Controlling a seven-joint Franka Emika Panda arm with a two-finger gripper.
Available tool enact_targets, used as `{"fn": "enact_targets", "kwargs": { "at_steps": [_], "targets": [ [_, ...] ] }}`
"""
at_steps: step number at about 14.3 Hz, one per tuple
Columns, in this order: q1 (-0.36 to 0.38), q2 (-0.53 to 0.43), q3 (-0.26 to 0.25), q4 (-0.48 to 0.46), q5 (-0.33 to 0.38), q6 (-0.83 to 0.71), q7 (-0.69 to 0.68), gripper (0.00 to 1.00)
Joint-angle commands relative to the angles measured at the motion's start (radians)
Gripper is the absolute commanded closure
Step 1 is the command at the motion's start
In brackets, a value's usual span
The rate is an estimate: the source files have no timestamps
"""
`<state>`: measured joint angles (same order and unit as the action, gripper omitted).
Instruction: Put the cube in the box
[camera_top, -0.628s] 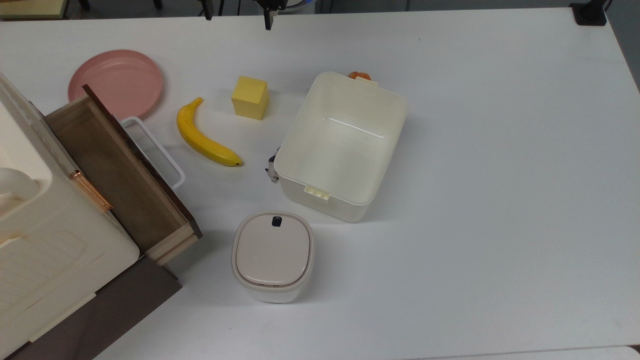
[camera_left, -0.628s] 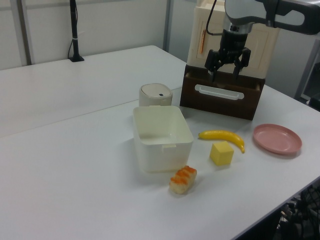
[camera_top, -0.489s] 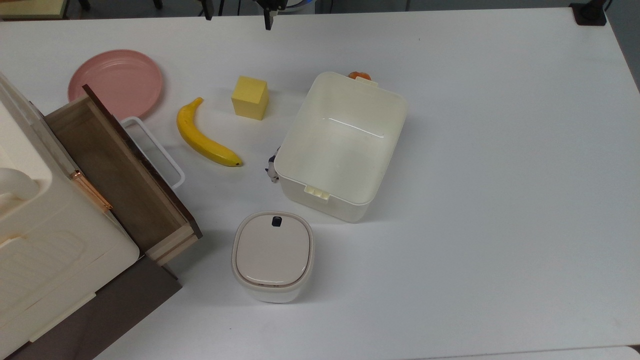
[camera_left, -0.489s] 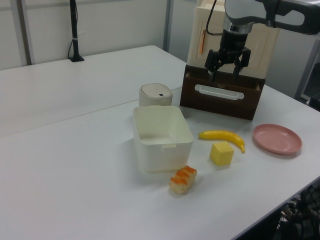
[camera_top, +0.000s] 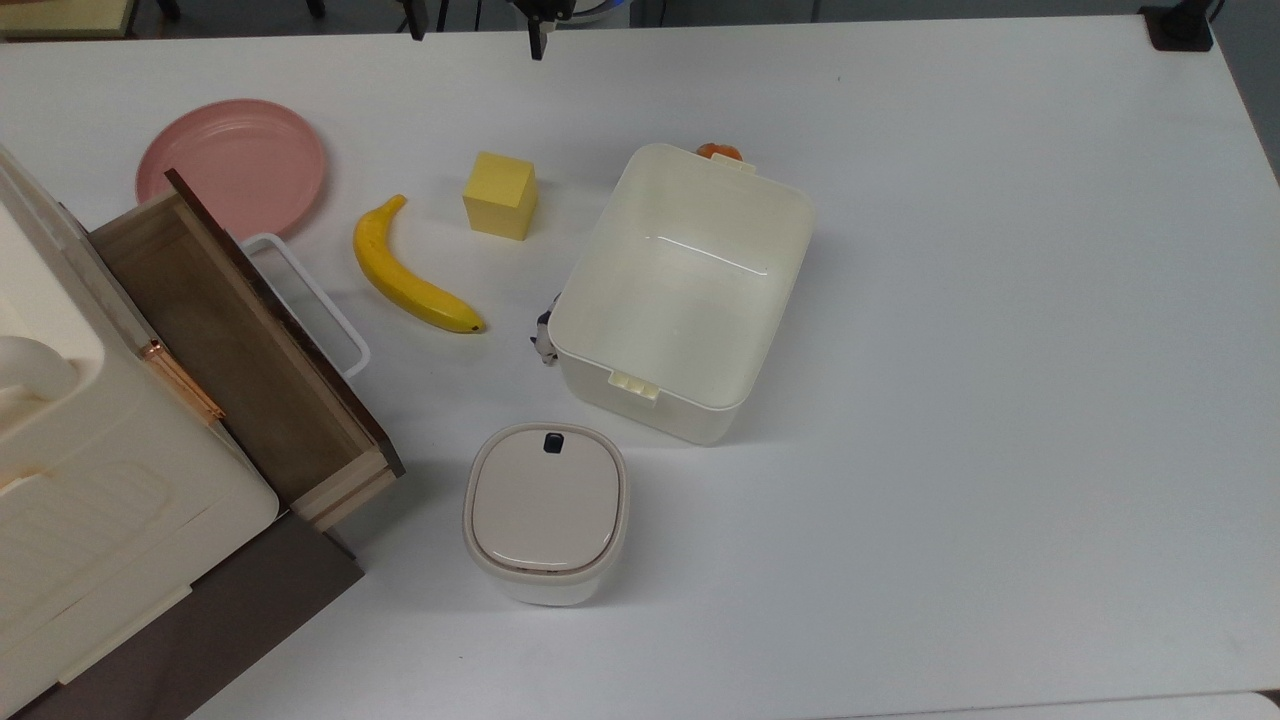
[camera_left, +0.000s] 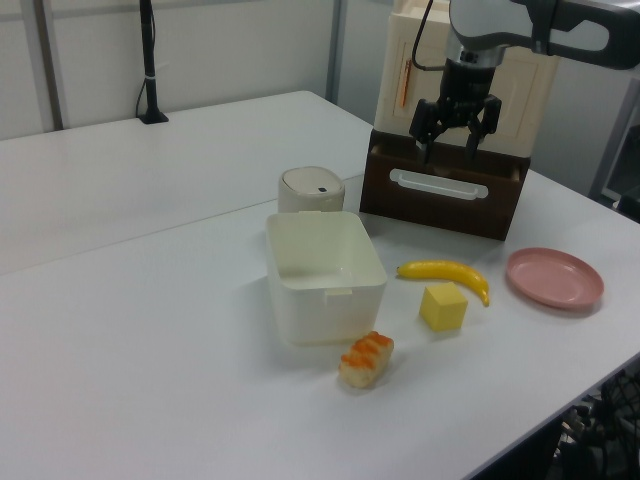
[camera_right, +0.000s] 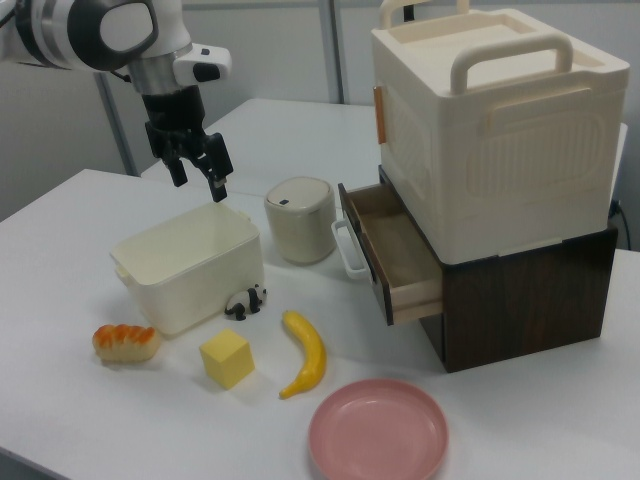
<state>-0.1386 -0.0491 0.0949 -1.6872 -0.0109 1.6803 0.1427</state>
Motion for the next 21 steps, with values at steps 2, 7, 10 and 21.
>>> {"fn": "enact_targets", "kwargs": {
  "at_steps": [2,7,10,21],
  "targets": [
    [0.017,-0.021,-0.017,-0.016,0.020,-0.010,0.002,0.00],
    [0.024,-0.018,-0.014,-0.020,0.011,-0.001,0.005,0.00],
    [0.031,-0.023,-0.014,-0.035,0.015,0.002,0.015,0.00],
    [-0.001,-0.100,-0.015,-0.282,0.019,0.230,0.005,0.00]
  ]
}}
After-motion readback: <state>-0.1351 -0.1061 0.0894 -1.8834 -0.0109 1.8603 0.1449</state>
